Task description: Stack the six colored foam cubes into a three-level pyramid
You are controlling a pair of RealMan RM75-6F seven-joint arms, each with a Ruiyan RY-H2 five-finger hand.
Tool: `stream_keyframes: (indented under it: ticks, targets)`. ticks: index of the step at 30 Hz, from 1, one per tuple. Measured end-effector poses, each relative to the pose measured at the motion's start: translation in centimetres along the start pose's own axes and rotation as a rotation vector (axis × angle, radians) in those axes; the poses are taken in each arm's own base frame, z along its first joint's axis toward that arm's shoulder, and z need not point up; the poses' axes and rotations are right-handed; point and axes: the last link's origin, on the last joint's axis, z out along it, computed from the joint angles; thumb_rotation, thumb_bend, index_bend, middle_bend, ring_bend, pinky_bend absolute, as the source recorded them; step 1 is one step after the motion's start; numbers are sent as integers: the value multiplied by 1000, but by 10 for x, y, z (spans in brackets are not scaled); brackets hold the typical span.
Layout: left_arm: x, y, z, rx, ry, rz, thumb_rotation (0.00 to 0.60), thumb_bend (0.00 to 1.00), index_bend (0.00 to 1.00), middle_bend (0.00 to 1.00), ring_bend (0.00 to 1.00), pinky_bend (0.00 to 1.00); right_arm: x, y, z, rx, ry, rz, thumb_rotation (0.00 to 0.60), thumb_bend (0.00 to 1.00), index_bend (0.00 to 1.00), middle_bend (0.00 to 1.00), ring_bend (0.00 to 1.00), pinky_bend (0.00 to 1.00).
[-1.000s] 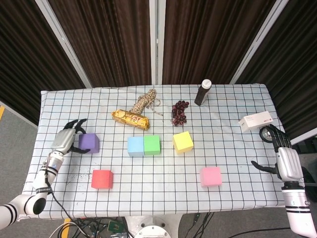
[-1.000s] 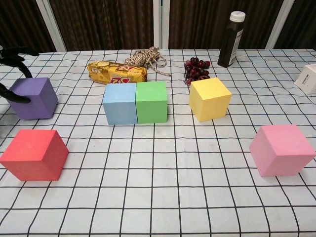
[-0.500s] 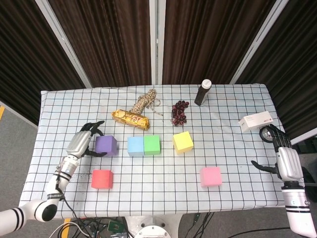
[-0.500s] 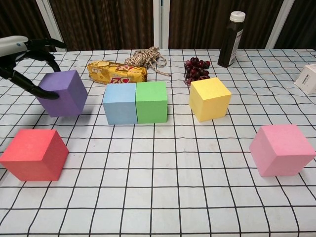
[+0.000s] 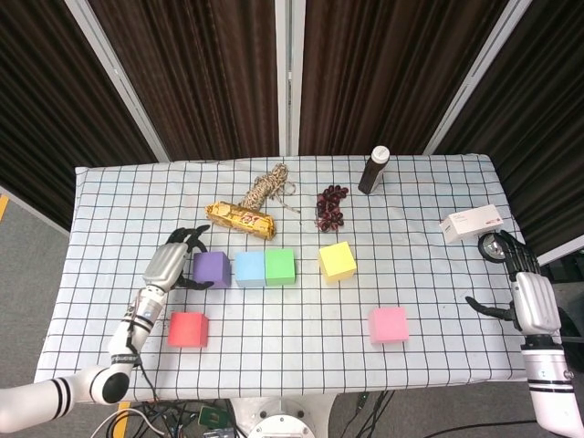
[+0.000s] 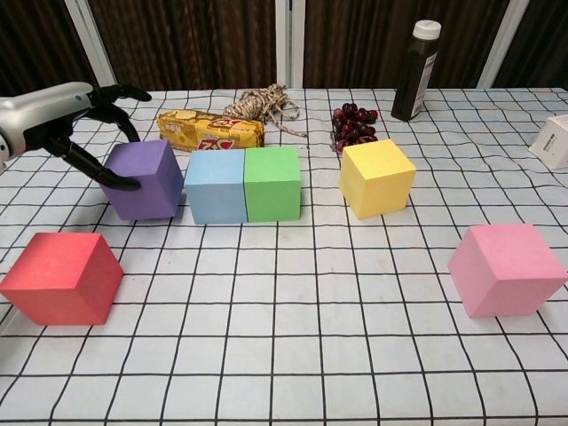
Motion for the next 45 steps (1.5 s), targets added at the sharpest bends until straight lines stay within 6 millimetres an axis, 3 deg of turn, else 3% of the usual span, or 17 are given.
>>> stream_keyframes:
  ticks: [45]
  targets:
    - [-17, 12, 13, 8, -11, 40, 600, 95, 88, 475, 100, 20, -2, 4, -1, -7, -5, -7, 600, 8, 0, 0, 0, 0]
